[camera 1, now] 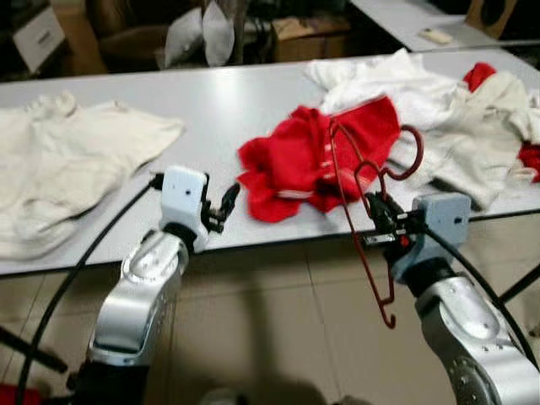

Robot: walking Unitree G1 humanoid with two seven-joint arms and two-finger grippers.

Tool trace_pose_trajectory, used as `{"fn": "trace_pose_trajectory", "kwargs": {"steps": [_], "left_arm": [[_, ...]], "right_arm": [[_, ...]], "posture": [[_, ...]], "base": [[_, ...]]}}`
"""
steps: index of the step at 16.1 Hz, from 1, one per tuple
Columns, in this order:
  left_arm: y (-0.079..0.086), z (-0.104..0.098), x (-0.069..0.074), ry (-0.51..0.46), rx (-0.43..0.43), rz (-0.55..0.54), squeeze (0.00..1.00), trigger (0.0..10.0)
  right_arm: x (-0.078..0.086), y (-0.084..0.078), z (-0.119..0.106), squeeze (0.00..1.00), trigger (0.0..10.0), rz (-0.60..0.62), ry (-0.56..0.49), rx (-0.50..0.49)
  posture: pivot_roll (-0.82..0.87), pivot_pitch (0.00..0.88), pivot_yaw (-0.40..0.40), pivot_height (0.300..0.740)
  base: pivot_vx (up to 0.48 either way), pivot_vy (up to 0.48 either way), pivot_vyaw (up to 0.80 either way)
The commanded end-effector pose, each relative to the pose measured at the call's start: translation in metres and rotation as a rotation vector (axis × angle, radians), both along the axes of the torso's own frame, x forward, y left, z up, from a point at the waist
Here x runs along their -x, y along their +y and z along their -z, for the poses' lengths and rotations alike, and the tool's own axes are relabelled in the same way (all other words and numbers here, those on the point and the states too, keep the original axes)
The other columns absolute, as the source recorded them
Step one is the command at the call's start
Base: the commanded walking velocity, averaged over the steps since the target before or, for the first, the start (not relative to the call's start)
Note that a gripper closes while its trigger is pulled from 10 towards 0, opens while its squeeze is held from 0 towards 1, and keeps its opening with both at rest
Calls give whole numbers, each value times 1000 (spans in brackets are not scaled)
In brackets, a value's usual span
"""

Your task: Hang hanger

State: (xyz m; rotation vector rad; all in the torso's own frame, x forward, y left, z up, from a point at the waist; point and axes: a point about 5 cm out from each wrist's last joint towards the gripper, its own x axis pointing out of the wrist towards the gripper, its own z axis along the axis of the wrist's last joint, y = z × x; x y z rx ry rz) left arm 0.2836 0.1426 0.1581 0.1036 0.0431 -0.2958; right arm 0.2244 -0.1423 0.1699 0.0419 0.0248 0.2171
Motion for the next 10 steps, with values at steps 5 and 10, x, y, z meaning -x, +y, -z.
{"fn": "trace_pose_trajectory", "kwargs": {"steps": [5, 10], "left_arm": [[6, 0, -1, 4, -12, -25, 0, 10000], [7, 0, -2, 2, -14, -28, 0, 10000]], "right_arm": [[-6, -9, -17, 0, 10000, 73, -107, 112], [-4, -4, -12, 0, 10000, 9, -98, 113]], "posture": [[13, 43, 39, 740], [16, 38, 39, 740]], "base": [[0, 333, 0], [0, 330, 0]]}}
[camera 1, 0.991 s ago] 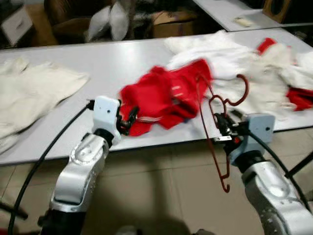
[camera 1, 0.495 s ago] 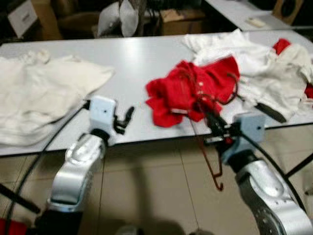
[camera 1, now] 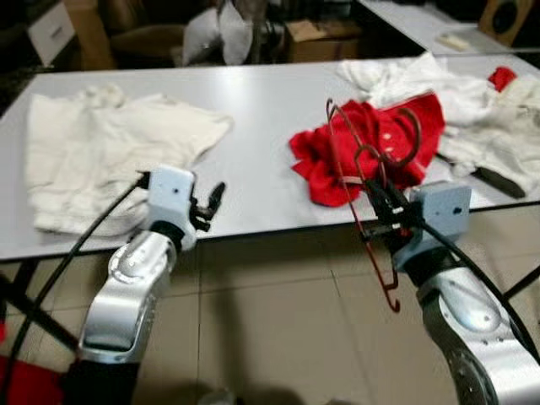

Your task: Hang hanger

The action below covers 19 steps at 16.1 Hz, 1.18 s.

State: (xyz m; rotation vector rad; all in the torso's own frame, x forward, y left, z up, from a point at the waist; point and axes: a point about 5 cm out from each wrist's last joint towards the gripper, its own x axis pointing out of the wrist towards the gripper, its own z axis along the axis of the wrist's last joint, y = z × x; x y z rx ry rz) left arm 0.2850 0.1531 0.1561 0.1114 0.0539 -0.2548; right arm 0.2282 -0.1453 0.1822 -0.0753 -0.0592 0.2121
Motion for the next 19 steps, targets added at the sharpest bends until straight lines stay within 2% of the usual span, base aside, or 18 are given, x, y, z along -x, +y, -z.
{"fn": "trace_pose_trajectory", "kwargs": {"steps": [1, 10, 14, 19], "left_arm": [[-3, -2, -1, -7, -4, 12, 0, 10000], [-1, -4, -2, -18, -13, 14, 0, 10000], [1, -4, 0, -36, 8, 16, 0, 10000], [4, -4, -1, -34, 13, 24, 0, 10000]], "right_arm": [[1, 1, 3, 0, 10000, -7, 10, -5], [4, 1, 21, 0, 10000, -4, 73, -67], [4, -8, 31, 0, 10000, 56, 107, -37], [8, -10, 37, 0, 10000, 39, 115, -97]], "posture": [[16, 36, 39, 740], [19, 16, 42, 740], [20, 9, 42, 740], [18, 13, 41, 740]], "base": [[0, 326, 0], [0, 328, 0], [0, 0, 0], [0, 0, 0]]}}
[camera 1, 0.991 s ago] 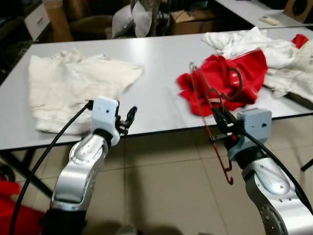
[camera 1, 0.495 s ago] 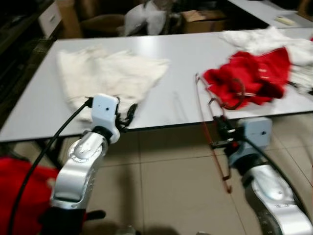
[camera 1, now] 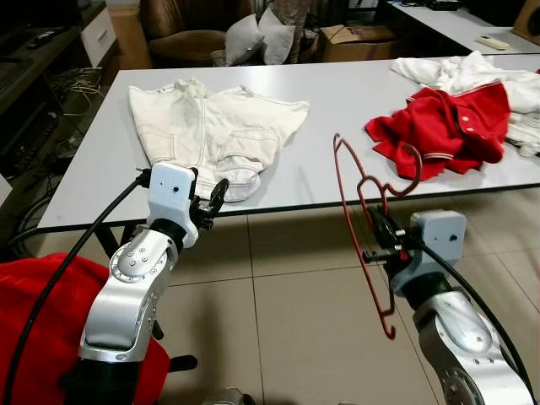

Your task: Hang hanger

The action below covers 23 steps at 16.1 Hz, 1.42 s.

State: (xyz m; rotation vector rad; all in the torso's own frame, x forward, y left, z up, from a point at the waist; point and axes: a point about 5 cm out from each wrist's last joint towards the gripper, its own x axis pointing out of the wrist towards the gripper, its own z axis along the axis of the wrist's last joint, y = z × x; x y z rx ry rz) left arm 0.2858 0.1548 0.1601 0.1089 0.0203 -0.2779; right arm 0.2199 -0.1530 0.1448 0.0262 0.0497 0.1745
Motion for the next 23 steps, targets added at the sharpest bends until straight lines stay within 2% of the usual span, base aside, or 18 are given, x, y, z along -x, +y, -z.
{"fn": "trace_pose_trajectory", "kwargs": {"steps": [1, 3, 6, 23], "left_arm": [[2, 1, 0, -1, 7, -3, 0, 10000], [3, 2, -1, 3, 4, -5, 0, 10000], [3, 2, -2, 6, 4, -6, 0, 10000], [-3, 8, -3, 23, 3, 13, 0, 10000]], "right_arm": [[1, -2, 0, 0, 10000, -4, 0, -6], [2, -3, 2, 0, 10000, -2, 2, 13], [1, -4, 2, 0, 10000, 6, 0, -18], [-1, -7, -2, 0, 10000, -27, -16, 15]], "posture": [[17, 15, 41, 740], [15, 17, 40, 740], [15, 20, 39, 740], [7, 27, 35, 740]], "base": [[262, 0, 0], [277, 0, 419], [285, 0, 0], [297, 0, 0]]}}
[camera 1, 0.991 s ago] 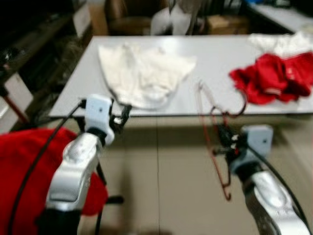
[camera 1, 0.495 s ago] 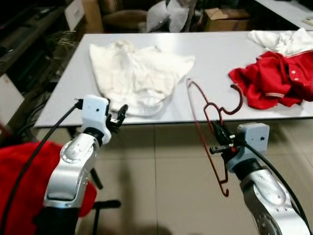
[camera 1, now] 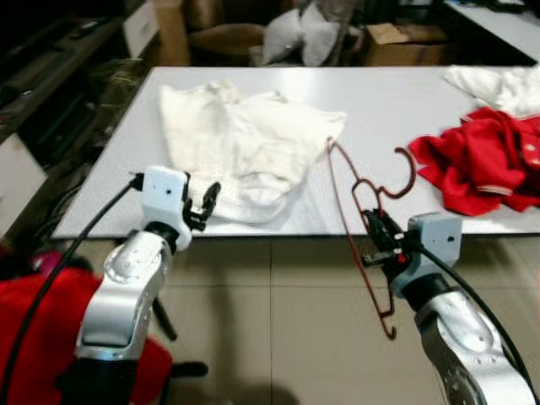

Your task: Hang hanger

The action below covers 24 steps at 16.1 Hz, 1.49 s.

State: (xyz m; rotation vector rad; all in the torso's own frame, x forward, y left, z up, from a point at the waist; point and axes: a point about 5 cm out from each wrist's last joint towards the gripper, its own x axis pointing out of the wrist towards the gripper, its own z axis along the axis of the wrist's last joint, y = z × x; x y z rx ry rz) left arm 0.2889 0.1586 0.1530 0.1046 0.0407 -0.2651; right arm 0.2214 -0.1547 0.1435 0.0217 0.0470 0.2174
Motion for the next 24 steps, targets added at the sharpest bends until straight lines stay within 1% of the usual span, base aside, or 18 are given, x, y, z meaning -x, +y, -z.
{"fn": "trace_pose_trajectory", "kwargs": {"steps": [1, 4, 5, 6, 8, 9, 10, 11, 12, 13, 15, 16, 17, 18, 20, 22, 23, 24], "left_arm": [[-8, 1, 0, 3, 1, 29, 0, 10000], [-9, 1, 0, 4, -6, 42, 0, 10000], [-9, 1, 0, 5, -7, 44, 0, 10000], [-9, 1, 0, 5, -9, 47, 0, 10000], [-10, 3, 1, 9, -22, 57, 0, 10000], [-10, 3, 3, 20, -13, 91, 0, 10000], [-8, 6, 4, 41, -53, 116, 0, 10000], [-7, 7, 5, 47, -88, 141, 114, 10000], [2, 7, 6, 47, -191, 204, 1000, 10000], [6, 8, 7, 50, -265, 245, 1000, 10000], [15, 15, 11, 118, -421, 345, 1000, 10000], [18, 17, 12, 135, -473, 377, 1000, 10000], [25, 22, 16, 197, -524, 452, 0, 10000], [28, 26, 16, 236, -537, 467, 0, 10000], [35, 35, 14, 286, -622, 493, 0, 10000], [41, 36, 5, 273, -698, 457, 0, 10000], [46, 37, 2, 281, -757, 459, 0, 10000], [52, 38, -2, 278, -842, 451, 0, 10000]], "right_arm": [[0, -5, -3, 0, 10000, 15, -14, 9], [1, -4, -3, 0, 10000, 9, -17, 13], [0, -3, -2, 0, 10000, 15, -7, -1], [1, -3, -2, 0, 10000, 9, -3, -16], [0, -6, -4, 0, 10000, 12, -17, 8], [0, -8, -3, 0, 10000, -1, -15, 25], [1, -10, -2, 0, 10000, -6, -7, 26], [1, -10, -2, 0, 10000, -12, -4, 23], [3, -10, -2, 0, 10000, -45, 1, 42], [4, -10, -2, 0, 10000, -58, 4, 54], [4, -12, -1, 0, 10000, -58, 11, 52], [4, -12, -1, 0, 10000, -58, 13, 49], [5, -11, 0, 0, 10000, -63, 15, 43], [5, -10, 1, 0, 10000, -66, 17, 42], [5, -8, 2, 0, 10000, -73, 18, 43], [5, -8, 1, 0, 10000, -76, 15, 50], [5, -9, 1, 0, 10000, -74, 13, 50], [5, -9, 1, 0, 10000, -71, 10, 54]], "posture": [[7, 27, 35, 740], [7, 26, 37, 740], [8, 25, 39, 740], [8, 25, 39, 740], [8, 24, 39, 740], [9, 24, 38, 740], [9, 24, 39, 740], [10, 23, 40, 740], [10, 23, 42, 740], [10, 23, 43, 740], [10, 23, 45, 740], [9, 22, 47, 740], [10, 20, 49, 740], [9, 18, 49, 740], [5, 12, 53, 740], [4, 6, 56, 740], [3, 3, 57, 740], [3, 0, 59, 740]], "base": [[307, 0, 0], [299, 0, 0], [296, 0, 0], [296, 0, -800], [285, 0, -400], [0, 0, 0], [0, 0, 0], [0, 0, 0], [0, 0, 0], [0, 0, 0], [0, 0, 0], [0, 0, 0], [0, 0, 0], [0, 0, 0], [0, 0, 0], [0, 0, 0], [0, 0, 0], [0, 0, 0]]}}
